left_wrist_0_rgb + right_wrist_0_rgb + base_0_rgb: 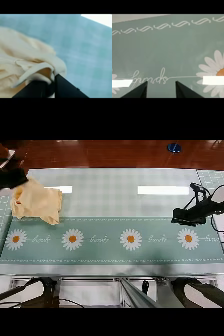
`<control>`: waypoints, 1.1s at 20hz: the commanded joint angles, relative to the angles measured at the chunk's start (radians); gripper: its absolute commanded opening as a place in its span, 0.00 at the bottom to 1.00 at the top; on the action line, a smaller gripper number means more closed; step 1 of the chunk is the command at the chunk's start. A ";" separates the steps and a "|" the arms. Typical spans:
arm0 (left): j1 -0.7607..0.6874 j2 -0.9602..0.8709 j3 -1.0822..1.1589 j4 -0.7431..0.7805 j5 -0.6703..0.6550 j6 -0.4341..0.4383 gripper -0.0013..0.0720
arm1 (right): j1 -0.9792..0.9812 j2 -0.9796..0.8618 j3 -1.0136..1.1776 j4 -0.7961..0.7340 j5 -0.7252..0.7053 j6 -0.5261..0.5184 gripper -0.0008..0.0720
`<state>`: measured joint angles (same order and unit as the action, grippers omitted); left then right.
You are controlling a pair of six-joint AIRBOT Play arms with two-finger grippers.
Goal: Fold the shirts.
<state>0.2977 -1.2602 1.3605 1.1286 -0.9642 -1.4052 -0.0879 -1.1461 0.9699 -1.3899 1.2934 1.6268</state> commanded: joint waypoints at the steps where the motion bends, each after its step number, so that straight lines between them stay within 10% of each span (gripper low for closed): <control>1: -0.051 0.123 0.102 -0.206 0.023 0.037 0.05 | 0.001 0.062 0.000 0.003 -0.001 -0.024 0.57; 15: -0.543 0.194 0.458 -0.423 0.242 0.105 0.05 | 0.000 0.405 0.000 0.005 -0.006 -0.035 0.57; 22: -0.908 0.276 0.013 -0.415 0.462 0.145 0.05 | 0.000 0.408 0.000 0.004 -0.010 -0.042 0.57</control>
<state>-0.5037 -1.0271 1.5734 0.7136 -0.6106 -1.2633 -0.0879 -0.7433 0.9699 -1.3861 1.2850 1.5867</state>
